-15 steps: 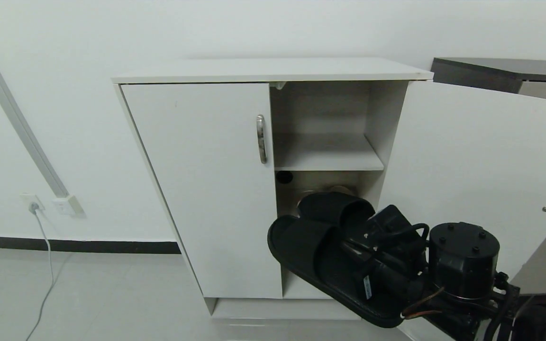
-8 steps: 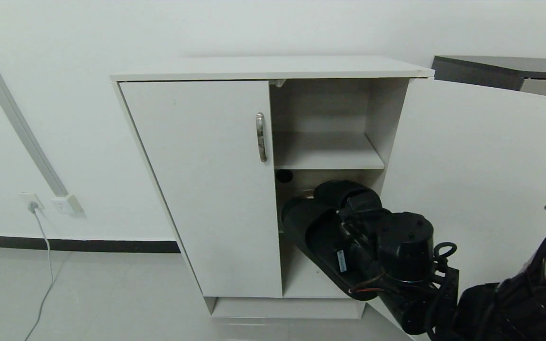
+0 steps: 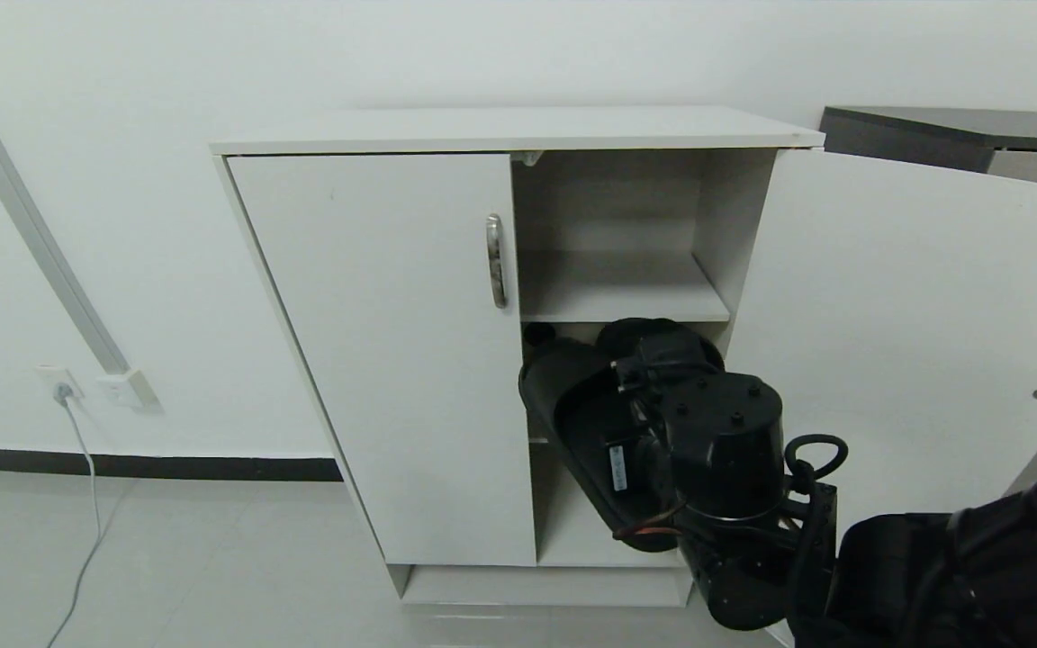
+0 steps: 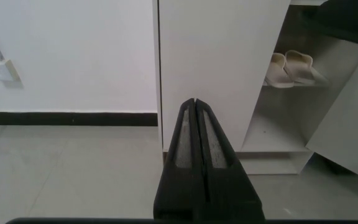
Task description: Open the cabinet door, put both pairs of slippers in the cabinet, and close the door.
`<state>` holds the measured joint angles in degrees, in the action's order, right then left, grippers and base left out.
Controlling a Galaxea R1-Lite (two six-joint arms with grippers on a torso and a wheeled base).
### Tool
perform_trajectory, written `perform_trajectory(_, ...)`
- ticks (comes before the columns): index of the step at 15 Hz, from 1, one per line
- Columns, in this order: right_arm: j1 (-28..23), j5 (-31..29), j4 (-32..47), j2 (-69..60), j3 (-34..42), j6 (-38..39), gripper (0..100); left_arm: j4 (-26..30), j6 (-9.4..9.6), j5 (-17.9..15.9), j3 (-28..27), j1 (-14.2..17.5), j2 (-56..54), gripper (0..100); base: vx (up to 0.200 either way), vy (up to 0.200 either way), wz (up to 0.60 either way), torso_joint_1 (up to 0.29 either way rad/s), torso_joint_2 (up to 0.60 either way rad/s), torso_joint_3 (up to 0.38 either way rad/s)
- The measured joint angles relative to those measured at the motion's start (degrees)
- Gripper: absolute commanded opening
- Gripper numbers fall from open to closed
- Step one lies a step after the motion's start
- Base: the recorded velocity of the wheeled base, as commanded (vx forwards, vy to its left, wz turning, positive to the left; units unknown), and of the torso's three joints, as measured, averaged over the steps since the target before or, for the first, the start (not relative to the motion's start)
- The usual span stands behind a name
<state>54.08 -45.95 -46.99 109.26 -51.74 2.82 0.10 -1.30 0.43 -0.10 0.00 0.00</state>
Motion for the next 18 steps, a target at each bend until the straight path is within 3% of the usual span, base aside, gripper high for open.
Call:
perform_trajectory(2, -1.33, -2.63, 2.44, 0.09, -3.74, -0.04, 0, 0.0, 0.0, 0.0, 0.0, 0.0, 0.0, 0, 0.0, 0.0, 0.0, 0.0, 0.0, 0.0)
perform_trajectory(9, -5.66, -3.4, 9.14, 3.78, -17.14, 1.21, 0, 0.0, 0.0, 0.0, 0.0, 0.0, 0.0, 0, 0.0, 0.0, 0.0, 0.0, 0.0, 0.0)
perform_trajectory(11, -6.25, -3.49, 16.62, 5.62, -22.35, 4.9, 0, -0.02, 0.0, 0.0, 0.0, 0.0, 0.0, 0, 0.0, 0.0, 0.0, 0.0, 0.0, 0.0)
perform_trajectory(14, -6.56, -3.56, 33.89, 7.3, -32.72, 13.54, 0, 0.0, 0.0, 0.0, 0.0, 0.0, 0.0, 0, 0.0, 0.0, 0.0, 0.0, 0.0, 0.0)
perform_trajectory(18, -6.1, -5.07, 37.53, 9.36, -37.77, 15.74, 0, 0.0, 0.18, 0.06, 0.0, 0.0, 0.0, 0, 0.0, 0.0, 0.0, 0.0, 0.0, 0.0)
